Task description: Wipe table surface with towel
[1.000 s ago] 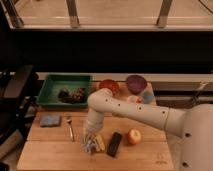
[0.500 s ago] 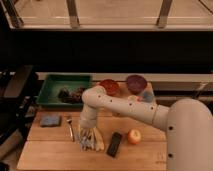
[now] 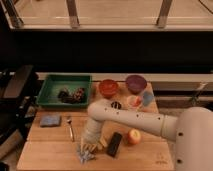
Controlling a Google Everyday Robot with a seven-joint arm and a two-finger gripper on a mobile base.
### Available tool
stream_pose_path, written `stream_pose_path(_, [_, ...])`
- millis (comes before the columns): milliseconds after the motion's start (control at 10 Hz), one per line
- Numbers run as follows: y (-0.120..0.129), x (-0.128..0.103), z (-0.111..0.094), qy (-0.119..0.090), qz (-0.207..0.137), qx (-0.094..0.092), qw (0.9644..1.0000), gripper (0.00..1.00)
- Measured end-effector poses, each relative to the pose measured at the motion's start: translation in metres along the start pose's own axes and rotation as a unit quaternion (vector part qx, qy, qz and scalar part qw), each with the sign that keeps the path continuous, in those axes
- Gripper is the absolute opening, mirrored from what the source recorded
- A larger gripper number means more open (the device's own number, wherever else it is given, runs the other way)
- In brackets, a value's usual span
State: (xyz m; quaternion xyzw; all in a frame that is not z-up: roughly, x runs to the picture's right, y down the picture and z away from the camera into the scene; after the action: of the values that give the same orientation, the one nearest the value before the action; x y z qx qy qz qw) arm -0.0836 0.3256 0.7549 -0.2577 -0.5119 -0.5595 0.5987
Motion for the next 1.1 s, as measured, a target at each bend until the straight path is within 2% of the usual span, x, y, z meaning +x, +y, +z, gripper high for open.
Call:
stream_pose_path(200, [0.001, 0.001, -0.003, 0.005, 0.002, -0.004, 1.0, 0.08])
stream_pose_path(300, [0.005, 0.002, -0.012, 0.015, 0.011, -0.012, 0.9998, 0.08])
stream_pose_path(400, [0.01, 0.005, -0.03, 0.023, 0.018, -0.034, 0.999, 0.08])
stream_pose_path(600, [0.007, 0.019, -0.056, 0.035, 0.012, -0.063, 0.9973, 0.08])
stream_pose_path(800, [-0.012, 0.031, -0.066, 0.042, -0.006, -0.081, 0.9959, 0.08])
stream_pose_path(1100, [-0.054, 0.057, -0.052, 0.028, -0.044, -0.092, 0.9944, 0.08])
